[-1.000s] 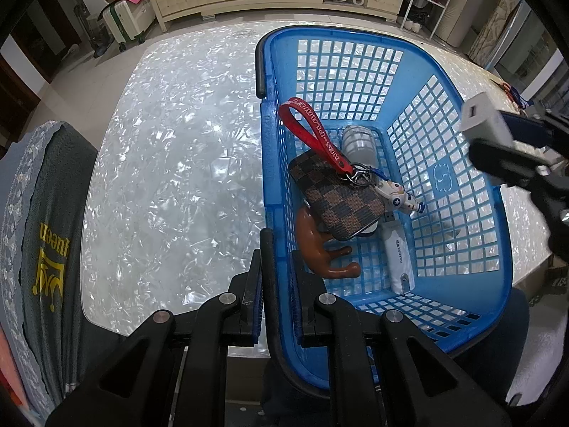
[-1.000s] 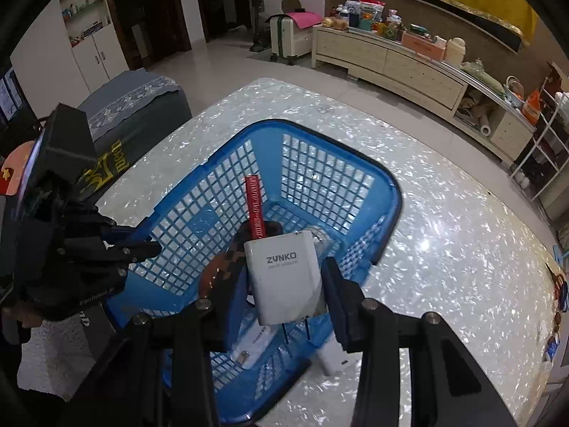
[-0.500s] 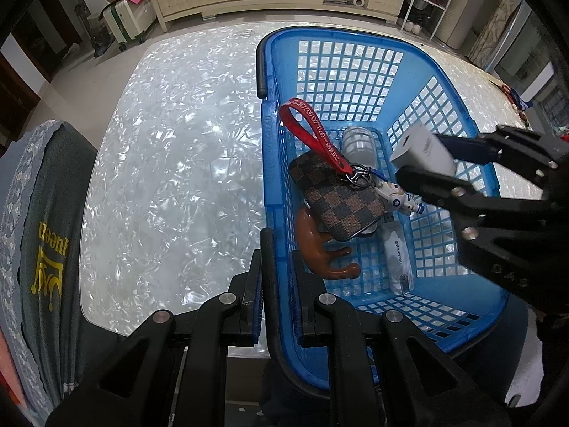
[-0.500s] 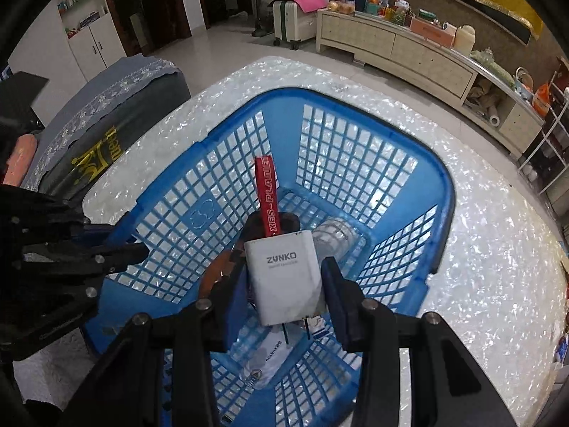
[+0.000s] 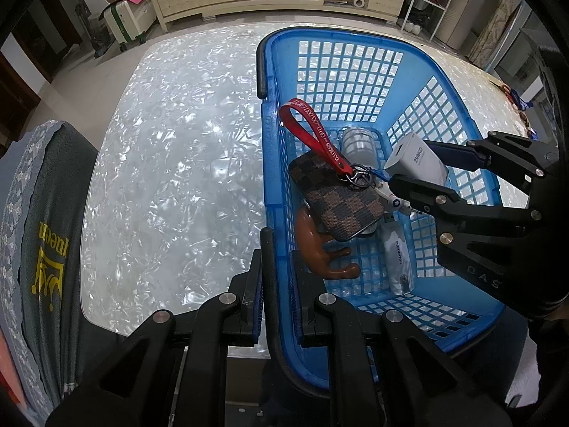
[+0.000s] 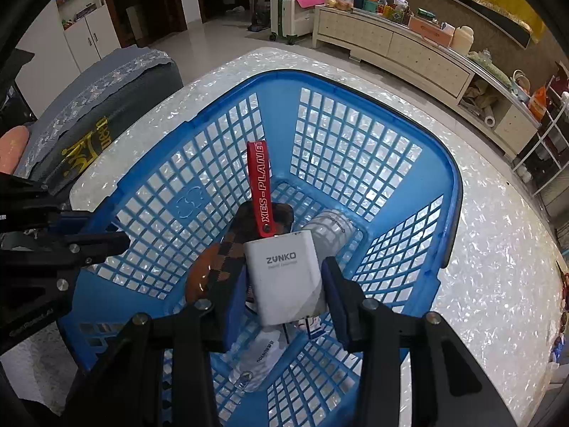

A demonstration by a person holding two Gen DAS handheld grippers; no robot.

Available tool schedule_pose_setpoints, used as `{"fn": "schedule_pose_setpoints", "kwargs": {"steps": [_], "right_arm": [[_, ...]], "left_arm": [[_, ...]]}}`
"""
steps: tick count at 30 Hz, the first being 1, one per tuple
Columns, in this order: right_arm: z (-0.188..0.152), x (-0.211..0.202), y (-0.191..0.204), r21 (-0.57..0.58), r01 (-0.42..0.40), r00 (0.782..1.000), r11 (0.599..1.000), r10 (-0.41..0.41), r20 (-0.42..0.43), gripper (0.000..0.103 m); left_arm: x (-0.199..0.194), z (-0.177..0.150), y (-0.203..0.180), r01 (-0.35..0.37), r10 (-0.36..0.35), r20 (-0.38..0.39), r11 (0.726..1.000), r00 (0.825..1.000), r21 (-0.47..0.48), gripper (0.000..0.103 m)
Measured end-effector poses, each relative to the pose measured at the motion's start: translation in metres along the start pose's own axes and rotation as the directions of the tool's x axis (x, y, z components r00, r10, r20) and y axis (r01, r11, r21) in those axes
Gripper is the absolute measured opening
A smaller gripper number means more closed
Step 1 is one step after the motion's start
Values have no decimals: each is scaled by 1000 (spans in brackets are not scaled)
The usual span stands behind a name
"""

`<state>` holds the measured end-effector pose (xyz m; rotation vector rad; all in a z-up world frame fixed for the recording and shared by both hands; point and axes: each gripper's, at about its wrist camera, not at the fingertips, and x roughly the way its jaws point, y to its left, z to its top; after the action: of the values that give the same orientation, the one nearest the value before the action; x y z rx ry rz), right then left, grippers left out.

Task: Organize rigid objects
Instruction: 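Carry the charger over the basket and open the right tool, then withdraw the right tool and move it to the white earbud case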

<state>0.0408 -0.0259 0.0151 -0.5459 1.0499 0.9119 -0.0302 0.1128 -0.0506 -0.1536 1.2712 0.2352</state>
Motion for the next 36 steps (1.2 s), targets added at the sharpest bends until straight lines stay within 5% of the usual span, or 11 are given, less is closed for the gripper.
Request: {"fn": "schedule_pose_setpoints", "kwargs": {"steps": [11, 13, 15, 23, 36], "right_arm": [[0, 0, 1, 2, -4, 1000, 1000, 4, 3, 42], [1, 0, 2, -1, -16, 1000, 1000, 16, 0, 54], [1, -2, 2, 2, -32, 999, 999, 32, 14, 78], [-1, -15, 3, -34, 22, 998, 999, -20, 60, 103], [-17, -66, -25, -85, 119, 986, 989, -107, 128, 103]], "left_arm": [[-1, 0, 1, 4, -4, 0, 1000, 1000, -1, 15], [-1, 1, 0, 6, -6, 0, 1000, 1000, 0, 15], [-1, 1, 0, 8, -8, 1, 1000, 1000, -2, 15], [-2, 1, 1, 3, -3, 3, 1000, 1000, -1, 15], [-1, 1, -2, -9, 9, 1, 1000, 1000, -2, 15]]}}
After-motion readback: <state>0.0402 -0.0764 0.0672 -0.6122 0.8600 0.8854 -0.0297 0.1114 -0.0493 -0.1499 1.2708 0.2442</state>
